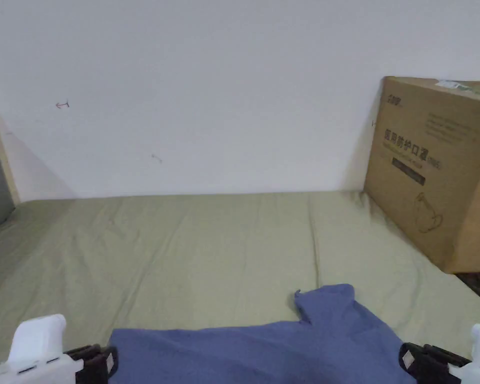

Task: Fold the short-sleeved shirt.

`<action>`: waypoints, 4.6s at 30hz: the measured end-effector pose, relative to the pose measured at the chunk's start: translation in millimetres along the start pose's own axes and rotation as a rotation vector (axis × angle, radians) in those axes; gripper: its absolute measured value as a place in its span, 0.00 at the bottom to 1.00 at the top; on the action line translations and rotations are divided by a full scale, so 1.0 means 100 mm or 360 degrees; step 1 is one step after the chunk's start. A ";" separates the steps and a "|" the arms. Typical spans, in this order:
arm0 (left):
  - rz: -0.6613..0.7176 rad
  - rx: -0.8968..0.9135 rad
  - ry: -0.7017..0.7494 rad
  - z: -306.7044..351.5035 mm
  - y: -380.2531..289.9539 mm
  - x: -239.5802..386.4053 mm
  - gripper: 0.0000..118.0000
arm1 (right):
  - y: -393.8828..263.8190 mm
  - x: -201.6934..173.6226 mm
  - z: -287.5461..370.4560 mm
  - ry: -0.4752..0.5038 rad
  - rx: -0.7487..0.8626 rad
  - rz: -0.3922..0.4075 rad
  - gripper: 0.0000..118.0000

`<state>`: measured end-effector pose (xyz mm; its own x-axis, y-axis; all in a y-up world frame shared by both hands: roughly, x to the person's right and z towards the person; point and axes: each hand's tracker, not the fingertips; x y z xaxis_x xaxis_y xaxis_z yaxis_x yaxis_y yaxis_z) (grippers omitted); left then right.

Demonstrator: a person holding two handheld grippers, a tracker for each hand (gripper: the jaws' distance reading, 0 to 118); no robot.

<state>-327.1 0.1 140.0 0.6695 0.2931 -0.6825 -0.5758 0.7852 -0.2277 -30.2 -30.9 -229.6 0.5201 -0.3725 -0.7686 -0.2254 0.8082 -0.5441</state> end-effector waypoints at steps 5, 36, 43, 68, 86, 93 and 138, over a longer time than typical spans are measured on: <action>0.0120 -0.0376 0.0115 -1.10 0.55 -0.53 0.00 | 0.03 0.04 -0.42 0.0009 -0.0077 -0.0073 0.00; -0.0025 -0.0530 0.0155 -1.70 0.53 -0.92 0.02 | 1.02 1.40 -3.52 -0.0462 -0.0900 0.0006 0.97; 0.0015 -0.0517 0.0151 -1.64 0.53 -1.06 0.02 | 0.93 1.17 -3.57 -0.0312 -0.0992 0.0318 0.17; -0.0121 0.0396 0.0105 0.29 2.57 0.06 0.02 | 3.70 -0.25 -0.25 -0.0162 0.0319 0.0364 0.00; -0.0131 0.0678 0.0324 -0.74 4.15 0.03 0.02 | 5.08 -1.08 -1.02 -0.0327 0.0710 0.0458 0.00; -0.0107 0.0493 0.0342 -1.44 3.70 -0.11 0.02 | 4.48 -0.70 -1.75 -0.0390 0.0499 0.0425 0.00; 0.0083 -0.0919 0.0094 -0.36 -0.93 -1.00 0.17 | -0.66 1.40 -0.23 -0.0380 -0.1119 0.0230 0.46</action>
<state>-357.5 -122.1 204.4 0.6157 0.2793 -0.7369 -0.7810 0.3410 -0.5233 38.0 -147.0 -308.8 0.5920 -0.1113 -0.7982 -0.7356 0.3299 -0.5916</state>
